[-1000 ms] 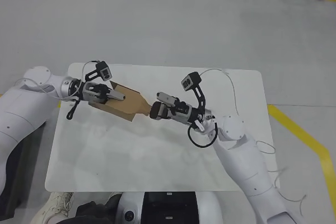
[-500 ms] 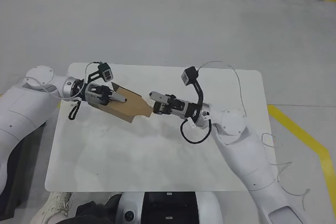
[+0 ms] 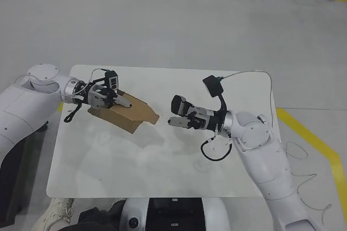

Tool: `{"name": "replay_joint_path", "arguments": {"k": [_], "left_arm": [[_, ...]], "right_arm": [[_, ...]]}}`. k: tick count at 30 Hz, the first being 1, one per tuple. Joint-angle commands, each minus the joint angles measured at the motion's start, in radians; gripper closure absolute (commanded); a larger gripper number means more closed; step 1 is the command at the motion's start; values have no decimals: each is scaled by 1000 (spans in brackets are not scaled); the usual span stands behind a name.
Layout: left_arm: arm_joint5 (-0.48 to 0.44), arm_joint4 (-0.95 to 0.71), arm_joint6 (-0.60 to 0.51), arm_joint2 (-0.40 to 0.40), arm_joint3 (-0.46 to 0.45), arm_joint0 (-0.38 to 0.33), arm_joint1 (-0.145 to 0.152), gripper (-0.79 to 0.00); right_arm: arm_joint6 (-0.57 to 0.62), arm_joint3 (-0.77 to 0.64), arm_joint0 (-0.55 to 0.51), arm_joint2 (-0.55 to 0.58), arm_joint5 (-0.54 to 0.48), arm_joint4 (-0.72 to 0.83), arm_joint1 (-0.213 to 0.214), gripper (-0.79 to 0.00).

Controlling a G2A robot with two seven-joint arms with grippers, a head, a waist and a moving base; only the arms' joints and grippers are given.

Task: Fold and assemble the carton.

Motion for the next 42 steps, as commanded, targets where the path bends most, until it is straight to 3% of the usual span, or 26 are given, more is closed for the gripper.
{"name": "replay_joint_path", "arguments": {"k": [1,24,27,36,42], "left_arm": [[-2,-1,0,-1,1,1,0,0],[-2,-1,0,-1,1,1,0,0],[9,26,35,-3,-17,11,1,0],[203,74,0,-39,-33,12,20,0],[239,55,0,31,-64,3,30,0]], "right_arm": [[0,0,0,0,5,1,0,-785],[-4,-2,-2,-1,16,-15,1,-785],[-16,-48,10,3,13,-163,7,-785],[-221,-79,27,25,-113,-592,19,-785],[-422,-76,18,3,-204,-887,20,-785]]}}
